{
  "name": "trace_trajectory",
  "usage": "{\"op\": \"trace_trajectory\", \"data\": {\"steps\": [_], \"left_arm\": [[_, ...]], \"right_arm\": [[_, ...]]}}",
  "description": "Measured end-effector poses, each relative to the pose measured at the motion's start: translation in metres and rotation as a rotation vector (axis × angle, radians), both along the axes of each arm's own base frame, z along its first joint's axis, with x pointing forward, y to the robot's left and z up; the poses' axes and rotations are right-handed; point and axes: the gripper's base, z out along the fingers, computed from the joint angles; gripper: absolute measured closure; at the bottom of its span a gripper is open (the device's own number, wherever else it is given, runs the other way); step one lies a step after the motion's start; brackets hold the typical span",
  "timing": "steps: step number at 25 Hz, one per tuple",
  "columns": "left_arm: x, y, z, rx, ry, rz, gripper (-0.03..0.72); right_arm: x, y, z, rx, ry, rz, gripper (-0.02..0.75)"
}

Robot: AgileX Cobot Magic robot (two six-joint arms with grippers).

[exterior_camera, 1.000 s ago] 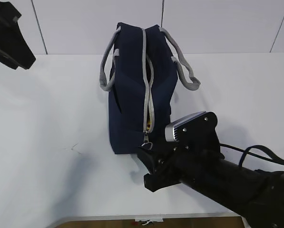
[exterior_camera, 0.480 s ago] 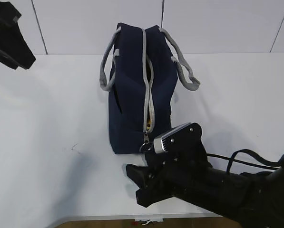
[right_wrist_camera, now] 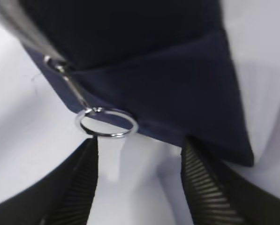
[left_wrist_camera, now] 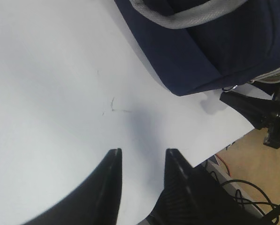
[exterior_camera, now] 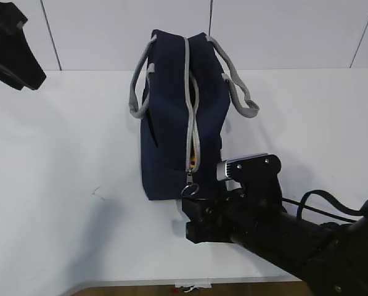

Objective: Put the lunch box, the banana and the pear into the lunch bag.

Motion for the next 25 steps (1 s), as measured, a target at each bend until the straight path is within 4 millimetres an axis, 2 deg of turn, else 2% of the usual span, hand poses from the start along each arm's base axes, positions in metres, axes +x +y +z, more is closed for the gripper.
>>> {"op": "trace_trajectory", "data": {"steps": [9,25], "left_arm": [[0.0,0.0,0.0,0.0,0.0,0.0,0.451],[0.0,0.0,0.0,0.0,0.0,0.0,0.452]], "right_arm": [[-0.003,0.011,0.008,0.033,-0.11,0.149,0.283],[-0.005,0.013,0.009,0.032,-0.119,0.178,0.285]]}}
